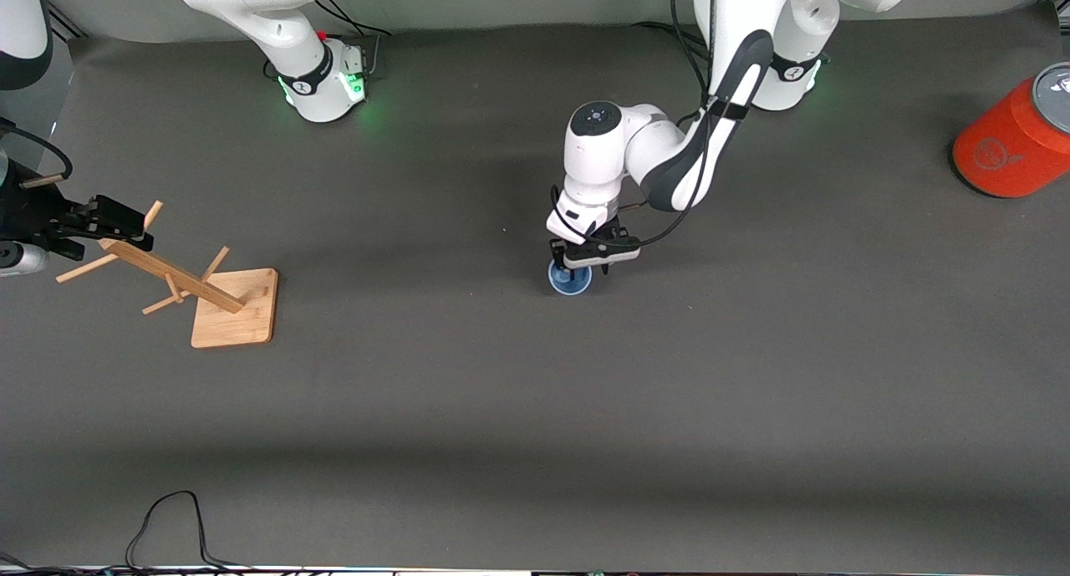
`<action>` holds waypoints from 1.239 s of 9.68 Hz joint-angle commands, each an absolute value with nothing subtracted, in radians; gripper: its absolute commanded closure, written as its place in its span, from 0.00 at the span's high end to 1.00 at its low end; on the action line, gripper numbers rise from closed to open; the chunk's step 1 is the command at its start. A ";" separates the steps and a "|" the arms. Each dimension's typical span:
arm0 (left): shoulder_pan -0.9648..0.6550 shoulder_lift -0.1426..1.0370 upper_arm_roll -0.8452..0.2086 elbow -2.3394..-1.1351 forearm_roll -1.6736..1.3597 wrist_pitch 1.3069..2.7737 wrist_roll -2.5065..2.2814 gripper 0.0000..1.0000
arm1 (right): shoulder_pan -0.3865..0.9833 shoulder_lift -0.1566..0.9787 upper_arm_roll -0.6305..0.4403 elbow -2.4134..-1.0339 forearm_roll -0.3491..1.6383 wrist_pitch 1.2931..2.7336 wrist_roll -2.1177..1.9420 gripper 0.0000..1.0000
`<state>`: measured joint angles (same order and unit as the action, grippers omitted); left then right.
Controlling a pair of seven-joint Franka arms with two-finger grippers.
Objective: Rotate and upright cup with both arms
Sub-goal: 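Set the upright cup on the table and open the left gripper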
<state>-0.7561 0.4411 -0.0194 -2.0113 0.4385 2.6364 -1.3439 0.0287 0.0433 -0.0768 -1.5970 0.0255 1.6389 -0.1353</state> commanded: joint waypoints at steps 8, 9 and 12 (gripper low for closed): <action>-0.857 0.374 -0.017 -2.013 0.456 2.487 -1.428 1.00 | 0.040 0.021 -0.083 -1.606 0.015 1.617 -0.075 1.00; -0.856 0.370 -0.015 -2.017 0.457 2.484 -1.427 1.00 | 0.040 0.020 -0.083 -1.606 0.015 1.615 -0.074 1.00; -0.847 0.370 -0.009 -2.017 0.457 2.479 -1.416 1.00 | 0.040 0.018 -0.083 -1.605 0.015 1.609 -0.072 1.00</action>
